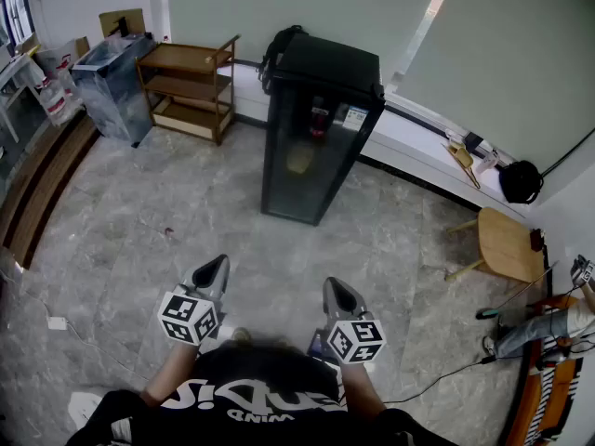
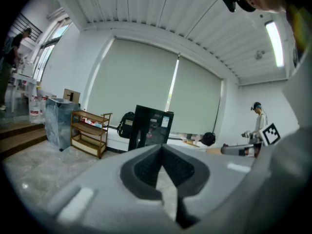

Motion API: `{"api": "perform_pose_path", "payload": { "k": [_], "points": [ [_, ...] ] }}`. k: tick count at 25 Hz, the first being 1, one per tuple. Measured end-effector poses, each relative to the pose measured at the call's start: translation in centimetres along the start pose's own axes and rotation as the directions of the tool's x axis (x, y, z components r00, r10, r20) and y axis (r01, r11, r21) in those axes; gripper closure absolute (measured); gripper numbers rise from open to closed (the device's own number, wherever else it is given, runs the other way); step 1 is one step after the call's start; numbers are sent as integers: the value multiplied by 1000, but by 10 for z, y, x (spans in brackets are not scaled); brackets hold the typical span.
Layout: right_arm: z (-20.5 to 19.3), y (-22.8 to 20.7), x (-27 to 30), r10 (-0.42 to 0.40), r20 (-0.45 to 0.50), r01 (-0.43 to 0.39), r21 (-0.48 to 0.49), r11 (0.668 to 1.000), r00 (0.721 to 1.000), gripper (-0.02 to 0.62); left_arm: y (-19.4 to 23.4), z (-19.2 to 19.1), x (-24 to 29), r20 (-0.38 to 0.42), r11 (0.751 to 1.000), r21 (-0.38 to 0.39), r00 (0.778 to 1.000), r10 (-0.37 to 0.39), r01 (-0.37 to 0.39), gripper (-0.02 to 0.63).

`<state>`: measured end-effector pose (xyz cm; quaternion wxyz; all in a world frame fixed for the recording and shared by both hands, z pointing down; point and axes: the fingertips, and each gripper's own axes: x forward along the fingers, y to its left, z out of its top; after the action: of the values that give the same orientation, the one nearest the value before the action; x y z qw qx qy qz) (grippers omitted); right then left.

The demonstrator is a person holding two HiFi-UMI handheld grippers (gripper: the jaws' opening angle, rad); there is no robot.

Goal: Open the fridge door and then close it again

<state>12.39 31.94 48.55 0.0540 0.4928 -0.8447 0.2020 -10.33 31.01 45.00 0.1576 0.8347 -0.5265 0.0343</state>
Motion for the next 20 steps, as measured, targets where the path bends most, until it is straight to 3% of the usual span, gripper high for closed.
{"api": "perform_pose_path", "payload": {
  "k": [9,20],
  "points": [
    [11,6,10,18,30,-18,-1,1000,999,598,8,4,2,19,1000,12,1000,-13,13,604],
    [0,40,26,-13,88,11,27,1000,996,598,55,-4,-5,40,999,21,999,-36,35,604]
  ]
}}
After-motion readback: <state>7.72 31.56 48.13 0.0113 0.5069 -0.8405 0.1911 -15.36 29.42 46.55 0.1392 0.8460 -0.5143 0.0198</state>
